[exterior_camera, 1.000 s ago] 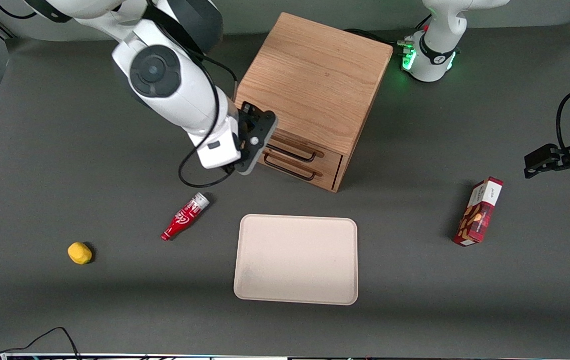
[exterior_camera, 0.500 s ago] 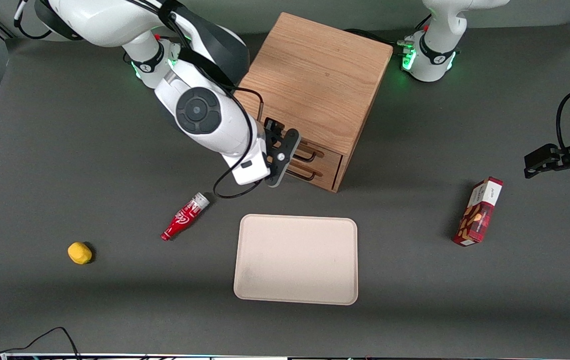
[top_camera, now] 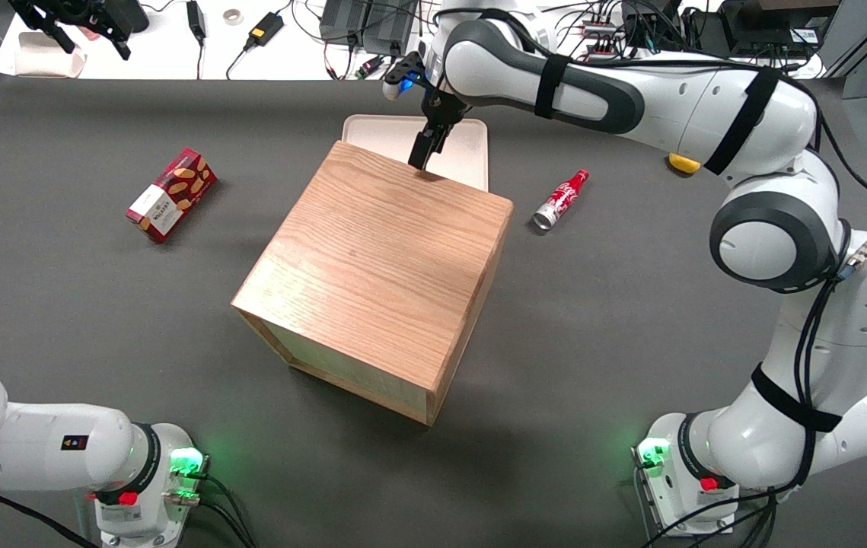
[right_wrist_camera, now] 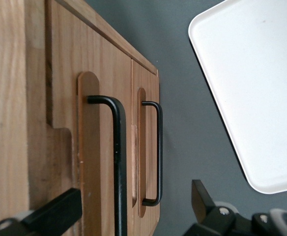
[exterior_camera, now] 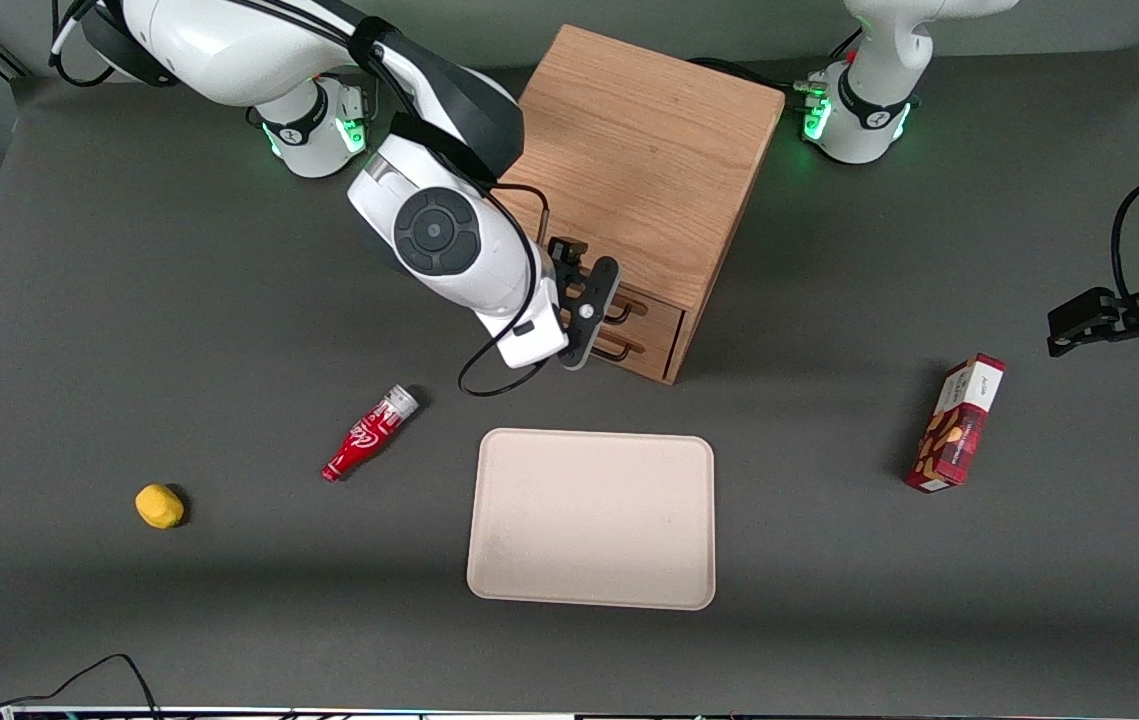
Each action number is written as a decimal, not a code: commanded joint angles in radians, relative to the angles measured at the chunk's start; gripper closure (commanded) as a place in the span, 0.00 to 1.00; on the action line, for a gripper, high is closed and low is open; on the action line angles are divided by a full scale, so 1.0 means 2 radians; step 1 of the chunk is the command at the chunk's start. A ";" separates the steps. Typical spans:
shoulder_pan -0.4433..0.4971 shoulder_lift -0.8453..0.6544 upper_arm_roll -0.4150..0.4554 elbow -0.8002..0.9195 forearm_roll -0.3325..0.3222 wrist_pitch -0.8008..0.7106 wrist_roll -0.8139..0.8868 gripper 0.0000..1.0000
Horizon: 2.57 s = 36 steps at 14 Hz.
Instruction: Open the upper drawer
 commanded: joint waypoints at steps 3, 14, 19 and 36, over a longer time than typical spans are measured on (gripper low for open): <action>-0.005 0.010 0.000 -0.009 -0.004 0.014 -0.028 0.00; -0.007 0.028 -0.018 0.003 -0.015 0.032 -0.061 0.00; -0.005 0.042 -0.042 0.040 -0.019 0.040 -0.080 0.00; -0.014 0.072 -0.131 0.075 -0.023 0.222 -0.096 0.00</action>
